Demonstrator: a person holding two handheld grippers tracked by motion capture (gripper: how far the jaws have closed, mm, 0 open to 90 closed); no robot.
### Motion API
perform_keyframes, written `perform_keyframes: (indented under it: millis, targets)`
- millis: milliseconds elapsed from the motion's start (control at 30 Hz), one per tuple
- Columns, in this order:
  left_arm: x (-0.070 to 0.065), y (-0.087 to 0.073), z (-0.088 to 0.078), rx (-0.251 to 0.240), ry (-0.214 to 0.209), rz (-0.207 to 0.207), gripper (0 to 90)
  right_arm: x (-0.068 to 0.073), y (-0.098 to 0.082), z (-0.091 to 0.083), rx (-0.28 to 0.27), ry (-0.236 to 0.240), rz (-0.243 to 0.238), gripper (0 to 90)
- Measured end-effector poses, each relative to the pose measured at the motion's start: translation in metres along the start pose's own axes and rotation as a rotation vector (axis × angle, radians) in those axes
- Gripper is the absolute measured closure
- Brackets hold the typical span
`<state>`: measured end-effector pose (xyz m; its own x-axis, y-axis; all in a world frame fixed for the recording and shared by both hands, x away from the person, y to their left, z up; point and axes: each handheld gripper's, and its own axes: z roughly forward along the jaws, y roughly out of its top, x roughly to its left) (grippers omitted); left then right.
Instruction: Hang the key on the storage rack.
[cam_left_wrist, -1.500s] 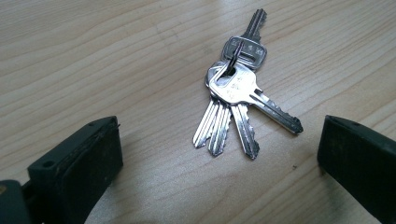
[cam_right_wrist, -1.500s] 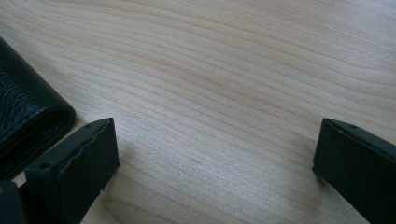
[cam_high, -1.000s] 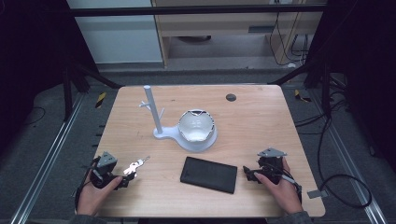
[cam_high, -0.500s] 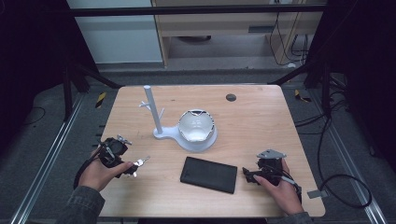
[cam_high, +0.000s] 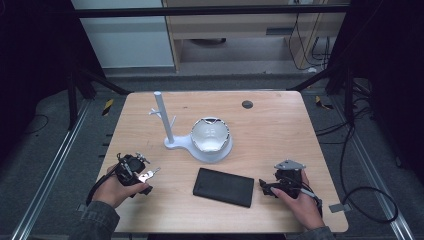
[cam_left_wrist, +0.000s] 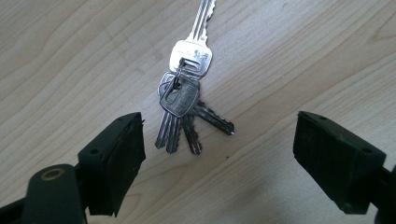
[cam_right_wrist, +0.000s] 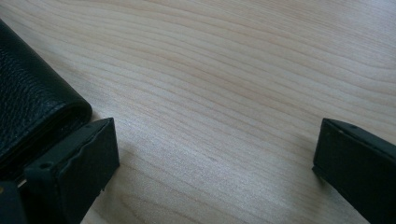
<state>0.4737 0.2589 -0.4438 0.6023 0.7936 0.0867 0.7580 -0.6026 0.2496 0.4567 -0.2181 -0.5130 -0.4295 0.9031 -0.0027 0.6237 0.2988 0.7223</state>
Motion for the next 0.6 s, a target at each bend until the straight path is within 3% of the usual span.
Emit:
perform_keyframes:
  millis: [233,467,600]
  targets:
    - [0.003,-0.004,0.007,0.002,-0.018,-0.009,20.4,0.0,0.0,0.0,0.0,0.001,-0.002,0.3]
    - [0.01,-0.002,0.01,-0.036,-0.019,-0.019,24.5,0.0,0.0,0.0,0.0,0.002,-0.002,0.3]
    - [0.018,0.001,0.017,-0.013,-0.026,-0.038,28.4,0.0,0.0,0.0,0.0,0.001,-0.003,0.3]
